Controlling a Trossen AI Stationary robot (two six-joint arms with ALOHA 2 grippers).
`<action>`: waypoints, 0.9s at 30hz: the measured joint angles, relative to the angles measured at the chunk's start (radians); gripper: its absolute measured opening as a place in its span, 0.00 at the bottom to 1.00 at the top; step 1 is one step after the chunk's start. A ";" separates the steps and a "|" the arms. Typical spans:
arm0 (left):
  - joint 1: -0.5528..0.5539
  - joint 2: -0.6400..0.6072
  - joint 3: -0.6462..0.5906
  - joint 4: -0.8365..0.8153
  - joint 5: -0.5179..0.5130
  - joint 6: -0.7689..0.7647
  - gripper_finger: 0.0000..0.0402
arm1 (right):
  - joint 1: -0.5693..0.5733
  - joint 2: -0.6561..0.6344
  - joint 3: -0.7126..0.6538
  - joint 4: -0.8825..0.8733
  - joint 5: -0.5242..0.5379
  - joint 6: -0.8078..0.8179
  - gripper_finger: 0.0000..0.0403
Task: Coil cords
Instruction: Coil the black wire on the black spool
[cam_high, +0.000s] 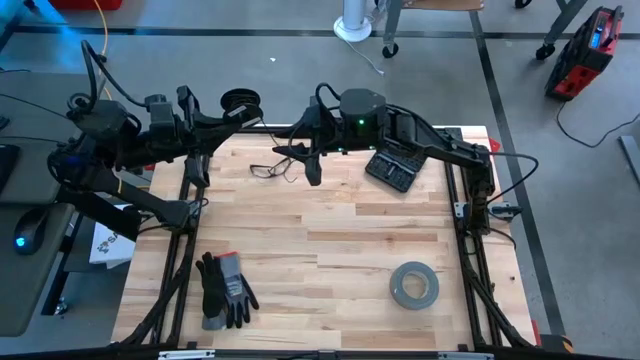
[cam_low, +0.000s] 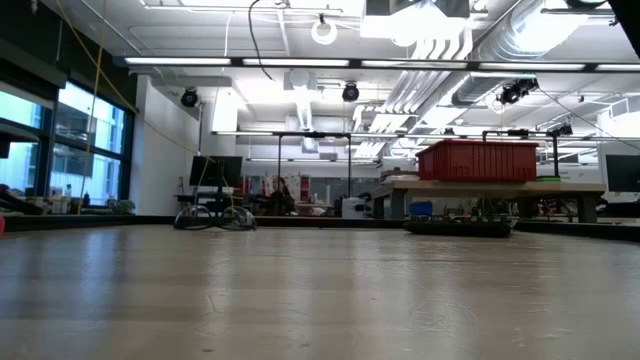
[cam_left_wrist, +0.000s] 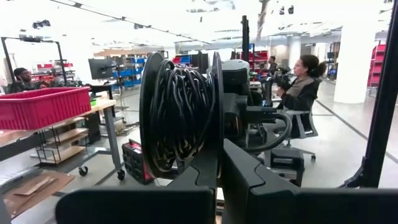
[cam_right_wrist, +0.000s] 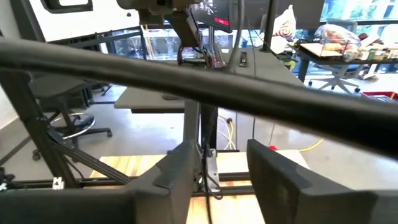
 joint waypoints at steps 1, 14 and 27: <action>0.000 0.000 0.000 0.000 0.000 0.000 0.00 | 0.000 0.000 0.000 0.000 0.004 0.000 0.35; 0.000 0.000 0.000 0.000 -0.001 0.001 0.00 | 0.000 0.000 0.000 0.008 0.011 0.007 0.22; 0.000 0.000 0.000 -0.007 -0.016 0.002 0.00 | 0.012 0.000 0.000 0.015 0.015 -0.051 0.02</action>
